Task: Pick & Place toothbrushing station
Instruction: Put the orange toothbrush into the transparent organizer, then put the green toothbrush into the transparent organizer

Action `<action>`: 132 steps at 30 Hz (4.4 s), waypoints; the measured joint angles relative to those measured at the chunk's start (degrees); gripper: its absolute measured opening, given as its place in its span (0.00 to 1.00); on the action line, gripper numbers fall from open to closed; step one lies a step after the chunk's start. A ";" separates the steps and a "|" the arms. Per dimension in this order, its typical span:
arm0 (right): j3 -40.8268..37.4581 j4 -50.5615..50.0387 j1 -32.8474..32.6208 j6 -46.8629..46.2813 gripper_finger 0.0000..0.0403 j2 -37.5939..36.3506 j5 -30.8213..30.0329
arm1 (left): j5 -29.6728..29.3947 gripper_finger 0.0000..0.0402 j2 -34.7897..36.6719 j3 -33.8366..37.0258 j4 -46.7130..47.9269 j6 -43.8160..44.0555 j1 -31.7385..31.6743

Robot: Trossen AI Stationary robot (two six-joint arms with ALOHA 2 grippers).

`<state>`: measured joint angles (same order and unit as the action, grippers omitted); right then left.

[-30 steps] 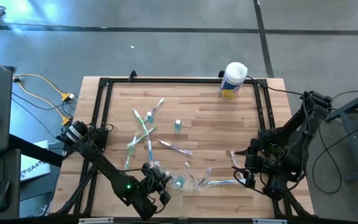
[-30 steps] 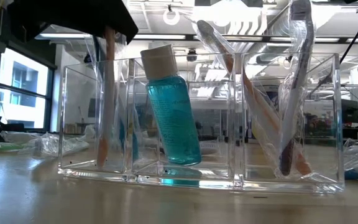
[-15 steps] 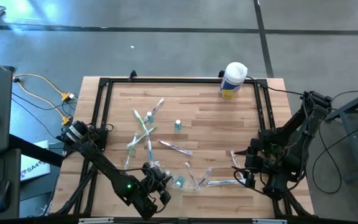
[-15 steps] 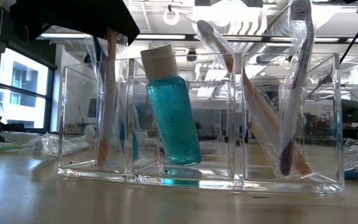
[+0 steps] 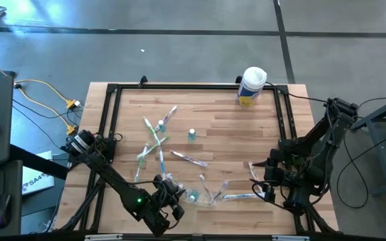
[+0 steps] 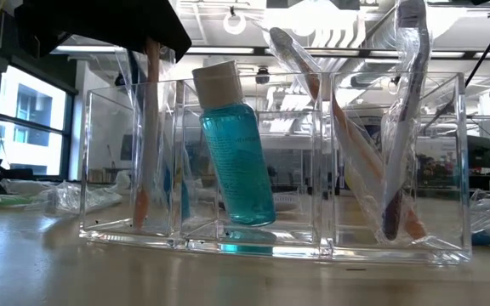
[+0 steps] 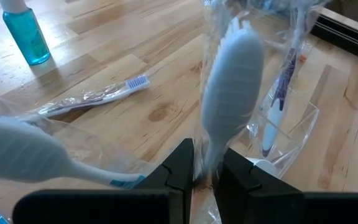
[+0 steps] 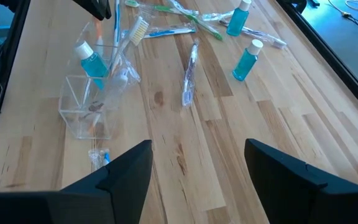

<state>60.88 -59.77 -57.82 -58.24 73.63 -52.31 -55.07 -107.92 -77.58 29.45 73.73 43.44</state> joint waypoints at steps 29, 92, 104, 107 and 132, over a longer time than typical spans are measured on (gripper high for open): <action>0.00 -0.02 0.00 0.00 0.62 0.00 0.35 | -1.35 0.38 0.00 0.00 -1.11 -0.03 0.00; 0.00 -0.24 0.01 1.11 0.62 0.00 1.33 | -10.18 0.38 7.51 -17.42 4.02 -46.39 0.19; 0.00 -0.24 0.16 3.00 0.62 0.00 1.24 | -3.23 0.38 12.17 -17.42 24.90 -28.96 0.09; 0.00 -0.10 0.22 2.44 0.62 0.00 0.91 | -0.98 0.38 12.26 -17.42 29.18 -25.11 0.09; 0.00 0.18 0.07 -6.39 0.62 0.00 4.66 | 9.79 0.38 12.26 -17.40 57.42 -13.09 0.02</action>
<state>60.88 -59.59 -57.76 -64.63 73.63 -47.66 -45.28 -95.66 -94.98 86.87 60.65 43.46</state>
